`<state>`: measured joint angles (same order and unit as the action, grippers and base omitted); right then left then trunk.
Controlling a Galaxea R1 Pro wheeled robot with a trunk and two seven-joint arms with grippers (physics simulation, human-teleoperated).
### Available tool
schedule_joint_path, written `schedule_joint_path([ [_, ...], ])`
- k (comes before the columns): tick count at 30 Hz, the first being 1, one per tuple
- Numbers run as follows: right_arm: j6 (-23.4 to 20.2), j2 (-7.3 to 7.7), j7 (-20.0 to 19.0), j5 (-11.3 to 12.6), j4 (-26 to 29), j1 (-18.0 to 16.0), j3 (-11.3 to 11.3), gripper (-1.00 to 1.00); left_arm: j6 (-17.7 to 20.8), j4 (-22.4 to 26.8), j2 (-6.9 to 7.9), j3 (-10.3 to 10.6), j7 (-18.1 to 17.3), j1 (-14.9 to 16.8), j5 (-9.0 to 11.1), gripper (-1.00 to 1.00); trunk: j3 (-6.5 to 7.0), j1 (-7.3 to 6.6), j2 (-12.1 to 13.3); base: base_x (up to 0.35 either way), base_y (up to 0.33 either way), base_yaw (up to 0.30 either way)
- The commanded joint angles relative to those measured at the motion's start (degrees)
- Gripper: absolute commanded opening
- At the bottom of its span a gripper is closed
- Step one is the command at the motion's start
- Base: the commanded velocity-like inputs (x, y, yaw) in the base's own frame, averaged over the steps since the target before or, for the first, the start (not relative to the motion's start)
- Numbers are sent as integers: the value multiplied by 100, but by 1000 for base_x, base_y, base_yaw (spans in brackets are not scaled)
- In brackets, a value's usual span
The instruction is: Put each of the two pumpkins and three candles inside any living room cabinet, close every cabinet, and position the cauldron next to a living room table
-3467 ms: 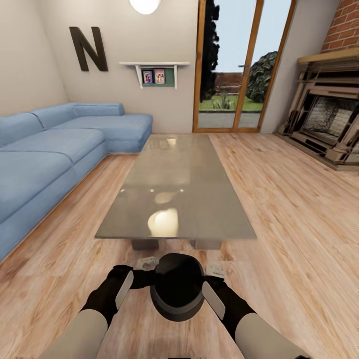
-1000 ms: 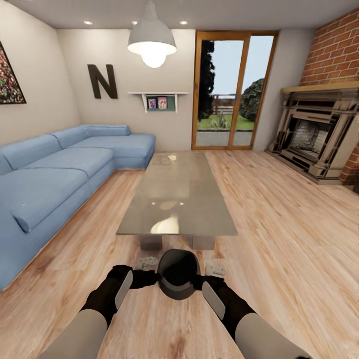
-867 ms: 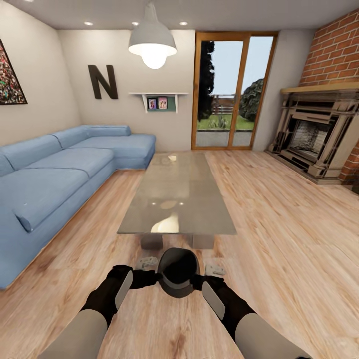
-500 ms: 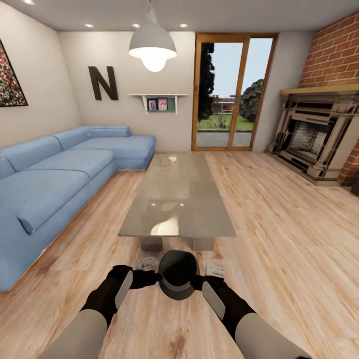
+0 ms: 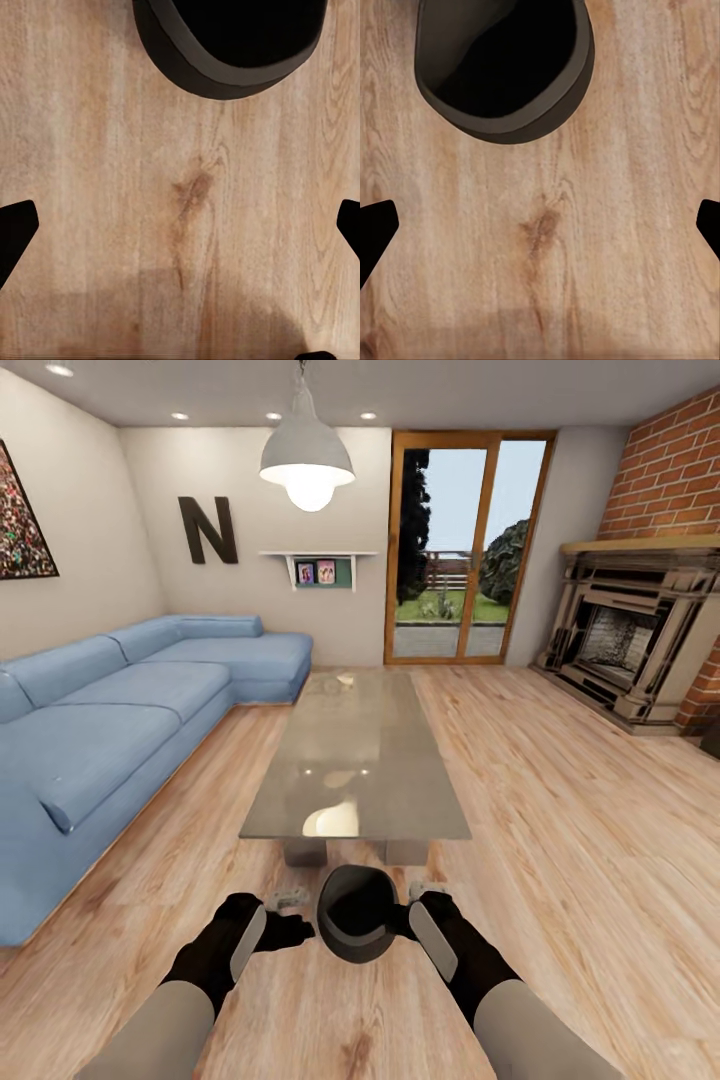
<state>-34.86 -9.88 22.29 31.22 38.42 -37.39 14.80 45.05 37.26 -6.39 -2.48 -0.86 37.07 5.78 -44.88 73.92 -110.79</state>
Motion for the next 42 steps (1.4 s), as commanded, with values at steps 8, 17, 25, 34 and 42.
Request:
schedule_joint_path([
  [8, -92, 15, 37, 72, 6, -14, 15, 100, 31, -15, -4, -7, 16, 2, 20, 100, 138, -177, 320, 0, 0, 0],
  [17, -886, 134, 51, 59, 553, 79, -204, 100, 174, -119, 20, -14, 16, 27, 17, 100, 300, -375, 681, 0, 0, 0],
  [25, -853, 485, 53, 50, 664, 766, -264, 100, 343, -331, 304, -28, 25, 27, 30, 100, 444, -550, 1002, 0, 0, 0],
  [34, 230, 625, 16, 7, 609, 1828, -275, 100, -1448, -2204, 515, 8, 33, 5, 11, 100, 605, -748, 1362, 0, 0, 0],
  [42, 795, 619, 14, 7, 318, 1985, -267, 100, -2238, -2749, 516, 34, 46, -18, 0, 100, 749, -924, 1683, 0, 0, 0],
])
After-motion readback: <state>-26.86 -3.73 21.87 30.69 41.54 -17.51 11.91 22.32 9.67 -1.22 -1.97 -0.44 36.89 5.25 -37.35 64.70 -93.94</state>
